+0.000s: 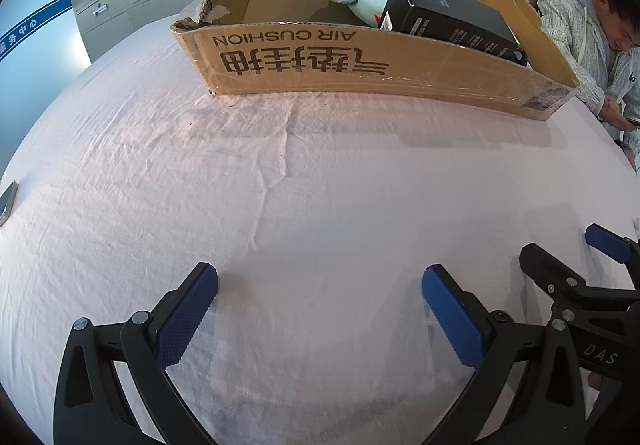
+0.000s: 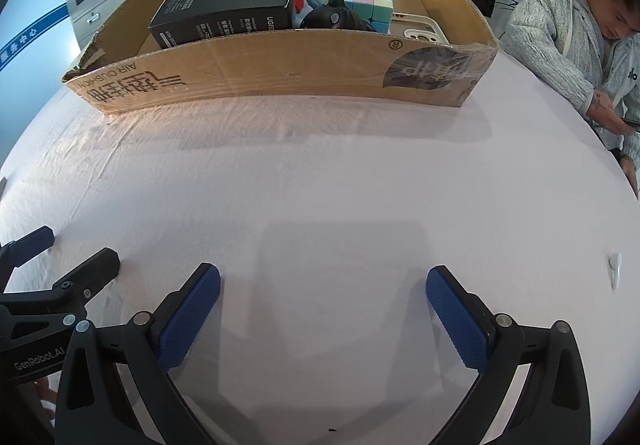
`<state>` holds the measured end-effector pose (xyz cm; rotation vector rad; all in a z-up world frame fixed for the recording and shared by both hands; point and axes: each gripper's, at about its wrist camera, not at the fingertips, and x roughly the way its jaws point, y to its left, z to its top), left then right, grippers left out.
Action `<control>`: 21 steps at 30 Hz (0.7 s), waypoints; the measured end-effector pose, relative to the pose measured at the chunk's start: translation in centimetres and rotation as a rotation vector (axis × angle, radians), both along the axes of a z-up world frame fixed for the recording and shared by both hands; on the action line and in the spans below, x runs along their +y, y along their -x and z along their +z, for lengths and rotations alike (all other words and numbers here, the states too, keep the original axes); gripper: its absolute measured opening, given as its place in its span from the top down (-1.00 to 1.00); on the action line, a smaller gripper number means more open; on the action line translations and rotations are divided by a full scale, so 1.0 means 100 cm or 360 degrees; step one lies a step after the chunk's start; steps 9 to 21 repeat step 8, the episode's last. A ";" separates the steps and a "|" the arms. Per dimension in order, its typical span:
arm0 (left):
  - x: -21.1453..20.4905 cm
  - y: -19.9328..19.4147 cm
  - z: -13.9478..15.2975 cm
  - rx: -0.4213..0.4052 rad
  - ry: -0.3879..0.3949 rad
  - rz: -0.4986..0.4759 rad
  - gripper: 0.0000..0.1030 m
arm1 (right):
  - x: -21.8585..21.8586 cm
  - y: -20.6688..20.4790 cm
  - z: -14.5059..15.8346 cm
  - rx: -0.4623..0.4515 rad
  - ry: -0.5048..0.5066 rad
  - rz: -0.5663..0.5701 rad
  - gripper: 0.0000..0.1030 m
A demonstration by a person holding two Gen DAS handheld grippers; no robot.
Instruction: Organize objects
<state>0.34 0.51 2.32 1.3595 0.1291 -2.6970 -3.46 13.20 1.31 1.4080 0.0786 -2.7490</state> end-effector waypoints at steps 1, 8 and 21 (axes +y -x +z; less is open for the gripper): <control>0.000 0.000 0.000 0.0000 0.0000 0.0000 -0.99 | 0.000 0.000 0.000 0.0001 0.0001 0.0000 -1.00; 0.001 0.000 0.000 0.0000 0.0001 0.0000 -0.99 | 0.001 -0.003 0.000 0.0001 0.0001 -0.0023 -1.00; 0.001 0.000 0.000 0.0000 0.0001 0.0000 -0.99 | 0.001 -0.003 0.000 0.0001 0.0001 -0.0023 -1.00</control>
